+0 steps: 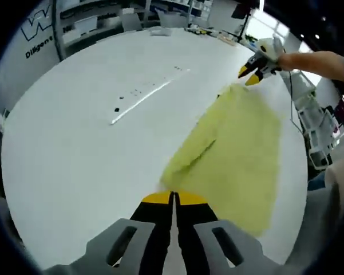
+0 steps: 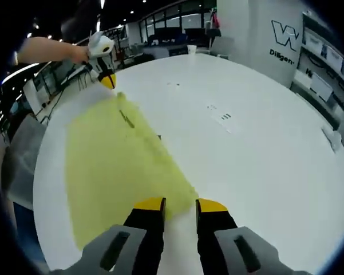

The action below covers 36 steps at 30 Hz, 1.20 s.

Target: Fold the garment on the visible template until the final outline fits inside the template.

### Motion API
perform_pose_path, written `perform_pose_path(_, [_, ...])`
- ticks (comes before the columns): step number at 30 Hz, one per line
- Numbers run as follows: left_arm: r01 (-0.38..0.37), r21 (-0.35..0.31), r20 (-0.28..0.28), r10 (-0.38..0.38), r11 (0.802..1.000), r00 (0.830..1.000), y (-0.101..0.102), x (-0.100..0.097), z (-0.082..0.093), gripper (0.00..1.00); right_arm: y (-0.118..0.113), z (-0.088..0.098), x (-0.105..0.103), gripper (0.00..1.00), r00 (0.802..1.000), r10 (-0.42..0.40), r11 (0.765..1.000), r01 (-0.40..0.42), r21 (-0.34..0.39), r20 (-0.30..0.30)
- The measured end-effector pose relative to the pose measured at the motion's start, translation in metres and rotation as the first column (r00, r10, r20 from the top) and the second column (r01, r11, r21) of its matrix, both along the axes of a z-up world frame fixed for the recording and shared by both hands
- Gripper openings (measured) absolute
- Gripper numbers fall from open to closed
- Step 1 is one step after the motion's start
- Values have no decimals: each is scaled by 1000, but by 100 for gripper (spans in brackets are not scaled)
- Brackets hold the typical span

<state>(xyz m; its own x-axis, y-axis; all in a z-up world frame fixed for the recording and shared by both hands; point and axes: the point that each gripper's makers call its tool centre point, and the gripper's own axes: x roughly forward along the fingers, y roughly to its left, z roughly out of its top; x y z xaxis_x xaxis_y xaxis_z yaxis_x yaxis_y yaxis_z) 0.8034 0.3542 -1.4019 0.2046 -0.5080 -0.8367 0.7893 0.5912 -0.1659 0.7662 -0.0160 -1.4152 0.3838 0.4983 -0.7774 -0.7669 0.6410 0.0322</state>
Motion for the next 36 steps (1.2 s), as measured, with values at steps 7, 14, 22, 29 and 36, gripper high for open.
perform_pose_path(7, [-18, -48, -16, 18, 999, 1000, 5, -41, 10, 3, 2, 7, -29, 19, 999, -50, 996, 50, 71, -1])
perform_pose_path(14, [-58, -114, -32, 55, 992, 998, 13, -88, 8, 14, 10, 12, -65, 20, 998, -67, 986, 67, 153, -6])
perform_pose_path(22, [-74, -175, -21, 72, 982, 997, 14, -143, 2, 22, 17, 10, -111, 22, 996, -86, 971, 86, 222, -8])
perform_pose_path(29, [-41, -184, 3, 42, 982, 999, -3, -181, -13, 25, 22, 1, -145, 24, 992, -121, 959, 123, 257, -23])
perform_pose_path(36, [-56, -173, 30, 63, 983, 998, -11, -187, -22, 22, 21, -6, -166, 28, 989, -140, 956, 145, 254, -35])
